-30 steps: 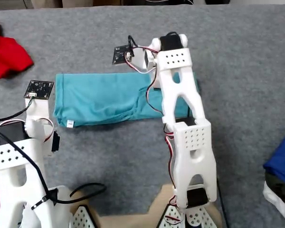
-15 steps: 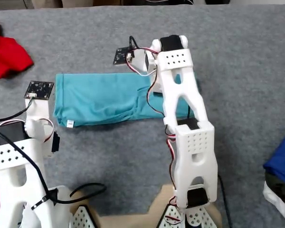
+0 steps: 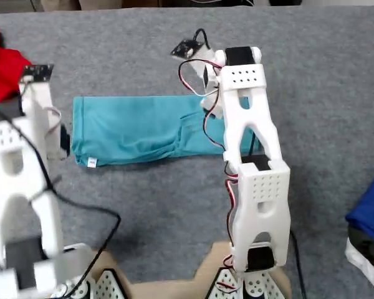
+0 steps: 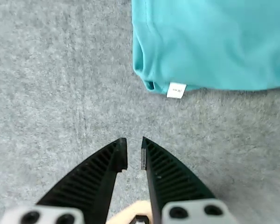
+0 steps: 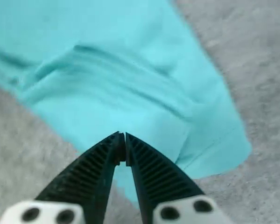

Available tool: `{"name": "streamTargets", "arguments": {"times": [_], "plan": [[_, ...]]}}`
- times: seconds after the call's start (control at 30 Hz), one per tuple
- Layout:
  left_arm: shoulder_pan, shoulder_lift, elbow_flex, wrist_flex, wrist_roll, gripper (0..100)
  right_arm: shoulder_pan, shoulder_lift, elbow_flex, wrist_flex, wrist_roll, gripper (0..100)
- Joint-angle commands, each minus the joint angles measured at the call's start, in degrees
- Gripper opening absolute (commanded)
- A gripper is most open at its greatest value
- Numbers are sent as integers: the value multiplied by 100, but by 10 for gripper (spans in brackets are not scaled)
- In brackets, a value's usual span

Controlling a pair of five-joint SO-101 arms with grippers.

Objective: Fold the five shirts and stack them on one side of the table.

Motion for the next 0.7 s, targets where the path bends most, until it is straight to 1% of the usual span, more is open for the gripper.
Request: {"name": "streamTargets", "arguments": {"times": [0.0, 0.1, 0.17, 0.3, 0.47, 0.57, 0.67], "plan": [[62, 1262, -1776, 545, 123, 83, 198, -338, -13, -457, -571, 12], [62, 2255, -2866, 862, 158, 151, 330, -22, -31, -905, -949, 12], [53, 2774, -3437, 888, 360, 175, 400, 215, -40, -1064, -1046, 12], [88, 3574, -4281, 888, 738, 178, 505, 514, -418, -1037, -1064, 12], [290, 4409, -4862, 888, 1196, 180, 558, 840, -1051, -756, -1073, 12], [264, 4910, -5345, 888, 1240, 180, 567, 1077, -1402, -589, -1073, 12], [202, 5455, -5873, 888, 1099, 180, 567, 1314, -1736, -448, -1064, 12]]}}
